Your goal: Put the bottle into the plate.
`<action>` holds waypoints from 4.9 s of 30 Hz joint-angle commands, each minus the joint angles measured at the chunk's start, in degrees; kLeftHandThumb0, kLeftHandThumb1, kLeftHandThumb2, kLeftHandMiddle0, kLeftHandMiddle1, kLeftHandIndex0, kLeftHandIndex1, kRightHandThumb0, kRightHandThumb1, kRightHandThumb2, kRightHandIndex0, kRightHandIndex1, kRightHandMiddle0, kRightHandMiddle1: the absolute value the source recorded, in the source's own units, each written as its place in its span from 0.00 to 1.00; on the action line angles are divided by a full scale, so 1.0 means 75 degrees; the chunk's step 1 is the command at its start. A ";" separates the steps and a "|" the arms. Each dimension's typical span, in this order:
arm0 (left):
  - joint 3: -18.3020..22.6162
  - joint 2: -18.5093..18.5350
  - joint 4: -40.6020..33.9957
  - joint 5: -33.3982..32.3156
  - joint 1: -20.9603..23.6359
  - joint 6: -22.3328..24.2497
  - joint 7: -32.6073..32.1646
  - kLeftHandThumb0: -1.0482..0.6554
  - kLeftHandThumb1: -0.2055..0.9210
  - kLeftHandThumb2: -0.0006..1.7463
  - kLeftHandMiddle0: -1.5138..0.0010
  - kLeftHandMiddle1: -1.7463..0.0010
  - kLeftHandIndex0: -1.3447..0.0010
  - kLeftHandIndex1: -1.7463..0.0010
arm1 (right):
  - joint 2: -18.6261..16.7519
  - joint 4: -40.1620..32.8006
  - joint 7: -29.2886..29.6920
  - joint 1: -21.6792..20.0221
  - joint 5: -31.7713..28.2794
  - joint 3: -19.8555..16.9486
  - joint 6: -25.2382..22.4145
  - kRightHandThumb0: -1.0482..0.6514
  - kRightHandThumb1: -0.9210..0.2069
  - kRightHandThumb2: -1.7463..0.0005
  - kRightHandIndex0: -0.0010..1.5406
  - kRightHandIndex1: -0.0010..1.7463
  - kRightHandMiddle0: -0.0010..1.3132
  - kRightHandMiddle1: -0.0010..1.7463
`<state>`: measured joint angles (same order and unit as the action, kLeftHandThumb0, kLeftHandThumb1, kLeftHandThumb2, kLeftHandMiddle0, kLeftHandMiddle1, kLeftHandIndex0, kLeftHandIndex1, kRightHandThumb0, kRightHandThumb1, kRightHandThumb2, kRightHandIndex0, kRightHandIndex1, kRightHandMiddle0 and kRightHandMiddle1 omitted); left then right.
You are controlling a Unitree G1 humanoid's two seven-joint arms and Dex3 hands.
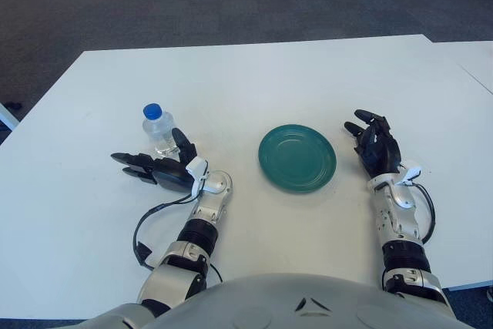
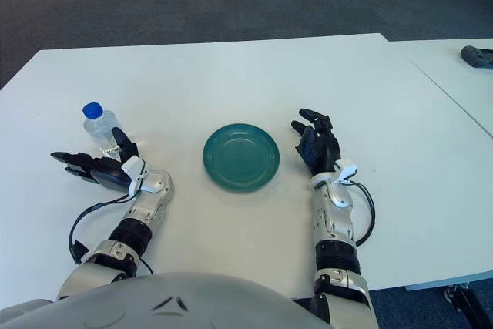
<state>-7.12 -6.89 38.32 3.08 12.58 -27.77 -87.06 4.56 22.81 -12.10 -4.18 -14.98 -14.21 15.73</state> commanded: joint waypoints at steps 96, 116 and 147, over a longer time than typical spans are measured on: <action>0.2375 0.1734 0.3844 -0.0046 0.2044 0.0740 0.7265 0.32 0.36 0.83 0.19 0.00 0.48 0.00 | -0.0170 0.0608 -0.0056 0.0670 -0.0143 -0.0087 -0.0149 0.29 0.03 0.55 0.36 0.61 0.13 0.72; 0.1176 0.0718 -0.0327 0.0963 -0.0107 0.0876 0.7207 0.32 0.36 0.83 0.17 0.00 0.48 0.00 | -0.0336 0.0515 -0.0092 0.0682 -0.0028 0.0241 -0.0011 0.27 0.00 0.56 0.37 0.63 0.16 0.73; -0.0863 0.0130 -0.5507 0.3155 -0.0959 0.3549 0.8730 0.31 0.36 0.84 0.19 0.00 0.48 0.00 | -0.0522 0.0649 0.0166 0.0744 0.0063 0.0383 0.0115 0.28 0.00 0.54 0.35 0.67 0.09 0.75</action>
<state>-12.28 -5.69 -0.01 25.12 2.62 -2.88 -23.18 2.46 23.84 -11.27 -1.40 -14.44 -11.76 19.87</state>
